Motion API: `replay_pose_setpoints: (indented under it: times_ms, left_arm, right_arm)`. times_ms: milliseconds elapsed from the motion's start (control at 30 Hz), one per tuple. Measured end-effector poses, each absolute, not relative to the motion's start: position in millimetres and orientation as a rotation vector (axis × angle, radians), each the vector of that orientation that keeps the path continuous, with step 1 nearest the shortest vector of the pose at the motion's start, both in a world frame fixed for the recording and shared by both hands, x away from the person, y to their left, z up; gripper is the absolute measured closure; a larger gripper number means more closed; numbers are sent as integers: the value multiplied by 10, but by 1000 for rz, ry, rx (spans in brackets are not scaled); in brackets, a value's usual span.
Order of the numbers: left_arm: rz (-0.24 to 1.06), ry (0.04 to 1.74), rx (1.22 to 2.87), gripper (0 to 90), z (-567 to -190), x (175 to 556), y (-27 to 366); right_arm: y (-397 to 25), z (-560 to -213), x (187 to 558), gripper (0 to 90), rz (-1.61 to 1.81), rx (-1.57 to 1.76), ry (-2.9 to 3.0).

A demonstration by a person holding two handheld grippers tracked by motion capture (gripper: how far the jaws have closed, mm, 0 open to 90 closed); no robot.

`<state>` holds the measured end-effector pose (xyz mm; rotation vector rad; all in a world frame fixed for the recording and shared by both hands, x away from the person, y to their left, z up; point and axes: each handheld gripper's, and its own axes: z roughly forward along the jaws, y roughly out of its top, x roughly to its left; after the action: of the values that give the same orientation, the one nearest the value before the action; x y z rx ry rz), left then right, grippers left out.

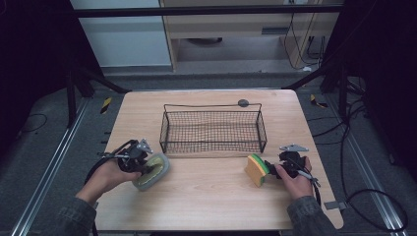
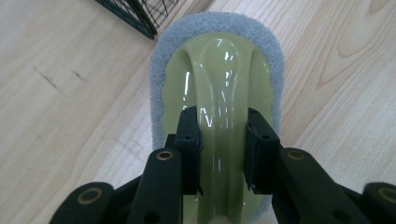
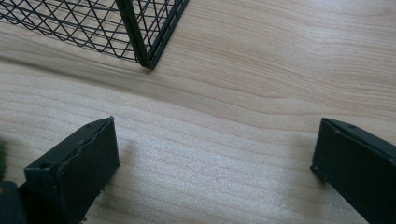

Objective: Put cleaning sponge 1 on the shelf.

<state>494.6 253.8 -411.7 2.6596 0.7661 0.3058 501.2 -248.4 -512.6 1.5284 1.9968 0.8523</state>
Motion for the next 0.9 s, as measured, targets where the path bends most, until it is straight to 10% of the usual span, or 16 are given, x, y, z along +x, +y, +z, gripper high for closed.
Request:
replay_pose_setpoints:
  times_ms: [900]
  left_arm:
    - [432,461,2635,704,-3328,5152,2136]
  right_arm:
    - [-2487,-5124,5065,4,860,1512,2020]
